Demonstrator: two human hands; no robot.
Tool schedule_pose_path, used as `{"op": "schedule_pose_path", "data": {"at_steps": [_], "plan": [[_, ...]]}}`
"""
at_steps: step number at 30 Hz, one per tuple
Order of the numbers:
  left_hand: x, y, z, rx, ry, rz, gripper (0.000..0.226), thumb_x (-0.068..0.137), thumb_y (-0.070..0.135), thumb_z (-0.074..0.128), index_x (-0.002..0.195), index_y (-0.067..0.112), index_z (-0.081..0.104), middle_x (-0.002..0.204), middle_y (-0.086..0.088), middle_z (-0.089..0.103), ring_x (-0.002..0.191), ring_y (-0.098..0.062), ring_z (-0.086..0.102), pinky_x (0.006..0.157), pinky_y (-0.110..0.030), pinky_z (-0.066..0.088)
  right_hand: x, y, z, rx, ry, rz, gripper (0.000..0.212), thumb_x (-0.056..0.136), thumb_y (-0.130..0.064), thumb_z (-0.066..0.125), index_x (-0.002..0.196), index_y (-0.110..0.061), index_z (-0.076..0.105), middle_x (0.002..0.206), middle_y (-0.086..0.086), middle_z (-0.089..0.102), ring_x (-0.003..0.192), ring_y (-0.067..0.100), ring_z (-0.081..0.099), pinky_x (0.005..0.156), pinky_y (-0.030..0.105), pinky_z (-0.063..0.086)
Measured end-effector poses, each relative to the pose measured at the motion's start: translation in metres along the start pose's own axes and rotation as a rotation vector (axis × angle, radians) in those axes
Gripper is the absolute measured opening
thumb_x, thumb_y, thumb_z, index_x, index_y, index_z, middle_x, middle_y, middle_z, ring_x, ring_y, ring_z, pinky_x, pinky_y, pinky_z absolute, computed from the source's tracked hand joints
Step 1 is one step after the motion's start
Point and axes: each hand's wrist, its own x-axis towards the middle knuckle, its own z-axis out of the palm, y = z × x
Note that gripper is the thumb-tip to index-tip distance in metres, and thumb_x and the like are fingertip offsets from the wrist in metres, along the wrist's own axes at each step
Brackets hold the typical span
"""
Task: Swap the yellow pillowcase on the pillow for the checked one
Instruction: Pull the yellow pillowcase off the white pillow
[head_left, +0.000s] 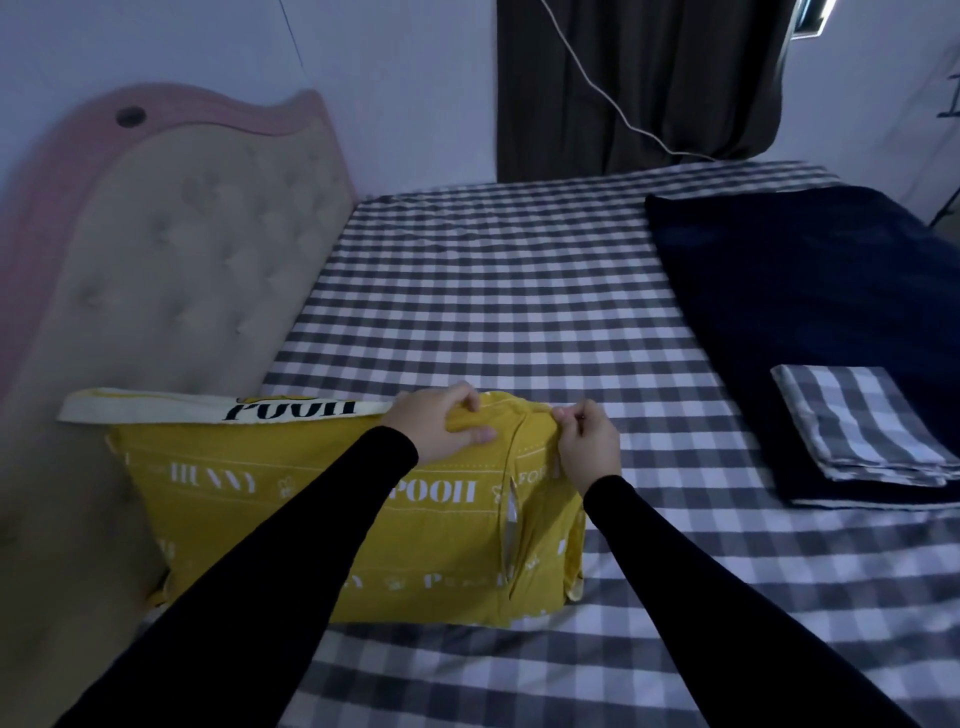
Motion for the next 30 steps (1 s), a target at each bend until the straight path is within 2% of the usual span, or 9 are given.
{"op": "schedule_pose_path", "data": {"at_steps": [4, 7, 10, 12, 16, 19, 24, 27, 30], "plan": [[0.005, 0.020, 0.020, -0.058, 0.048, 0.081, 0.039, 0.081, 0.060, 0.061, 0.105, 0.030, 0.055, 0.108, 0.013, 0.060, 0.100, -0.010, 0.056, 0.088, -0.033, 0.044, 0.011, 0.010, -0.008, 0.008, -0.129, 0.110, 0.018, 0.091, -0.025, 0.061, 0.078, -0.013, 0.057, 0.073, -0.004, 0.061, 0.076, 0.017, 0.059, 0.061, 0.021, 0.042], [0.004, 0.016, 0.029, -0.132, 0.133, 0.022, 0.029, 0.086, 0.050, 0.062, 0.097, 0.024, 0.054, 0.089, 0.011, 0.060, 0.079, -0.013, 0.055, 0.066, -0.028, 0.040, 0.005, 0.003, -0.011, -0.078, -0.057, -0.264, 0.022, 0.077, -0.032, 0.076, 0.081, -0.020, 0.058, 0.088, -0.008, 0.058, 0.081, 0.003, 0.053, 0.072, 0.010, 0.039], [0.005, 0.010, 0.027, -0.203, 0.130, -0.059, 0.023, 0.088, 0.045, 0.062, 0.090, 0.024, 0.052, 0.084, 0.007, 0.060, 0.076, -0.016, 0.055, 0.065, -0.030, 0.040, -0.004, 0.013, -0.001, -0.339, -0.196, -0.487, 0.043, 0.062, -0.048, 0.082, 0.090, -0.020, 0.067, 0.116, 0.000, 0.052, 0.105, 0.011, 0.047, 0.091, 0.024, 0.040], [0.007, 0.008, 0.026, -0.235, 0.114, -0.097, 0.022, 0.088, 0.045, 0.061, 0.089, 0.024, 0.053, 0.089, 0.006, 0.063, 0.082, -0.016, 0.057, 0.070, -0.032, 0.043, -0.005, 0.021, 0.006, -0.423, -0.249, -0.451, 0.042, 0.065, -0.045, 0.082, 0.094, -0.020, 0.065, 0.132, 0.002, 0.043, 0.113, 0.020, 0.049, 0.090, 0.034, 0.046], [0.009, 0.007, 0.027, -0.211, 0.112, -0.154, 0.027, 0.088, 0.050, 0.058, 0.085, 0.024, 0.052, 0.088, -0.002, 0.064, 0.082, -0.021, 0.059, 0.073, -0.040, 0.047, -0.001, 0.022, 0.012, -0.402, -0.202, -0.496, 0.017, 0.080, -0.029, 0.073, 0.082, -0.014, 0.066, 0.138, 0.004, 0.044, 0.089, 0.026, 0.063, 0.075, 0.033, 0.051], [0.009, 0.006, 0.025, -0.196, 0.096, -0.160, 0.028, 0.088, 0.051, 0.056, 0.081, 0.025, 0.051, 0.086, -0.007, 0.065, 0.079, -0.025, 0.060, 0.070, -0.042, 0.047, 0.005, 0.016, 0.009, -0.405, -0.170, -0.583, 0.016, 0.076, -0.023, 0.074, 0.078, -0.010, 0.066, 0.127, 0.007, 0.057, 0.088, 0.024, 0.065, 0.069, 0.034, 0.053], [0.008, 0.005, 0.018, -0.194, 0.081, -0.121, 0.023, 0.091, 0.049, 0.054, 0.085, 0.026, 0.056, 0.087, -0.002, 0.066, 0.081, -0.019, 0.062, 0.078, -0.045, 0.050, 0.026, 0.005, -0.006, -0.455, -0.269, -0.582, 0.038, 0.078, -0.030, 0.067, 0.111, -0.011, 0.063, 0.113, 0.004, 0.064, 0.097, 0.019, 0.061, 0.078, 0.034, 0.053], [0.004, 0.012, 0.018, -0.037, 0.075, 0.044, 0.036, 0.088, 0.056, 0.052, 0.115, 0.033, 0.054, 0.126, 0.000, 0.056, 0.113, -0.019, 0.055, 0.096, -0.040, 0.045, 0.034, -0.002, -0.011, -0.471, -0.412, -0.429, 0.022, 0.082, -0.031, 0.064, 0.080, -0.009, 0.065, 0.073, 0.006, 0.064, 0.068, 0.019, 0.057, 0.063, 0.032, 0.047], [0.001, 0.023, 0.018, 0.264, -0.008, 0.254, 0.055, 0.084, 0.066, 0.046, 0.132, 0.038, 0.049, 0.151, -0.004, 0.025, 0.135, -0.025, 0.029, 0.109, -0.041, 0.023, 0.043, -0.009, -0.014, -0.493, -0.581, -0.320, 0.034, 0.084, -0.036, 0.063, 0.063, -0.010, 0.056, 0.055, 0.002, 0.051, 0.052, 0.014, 0.049, 0.053, 0.027, 0.040]]}}
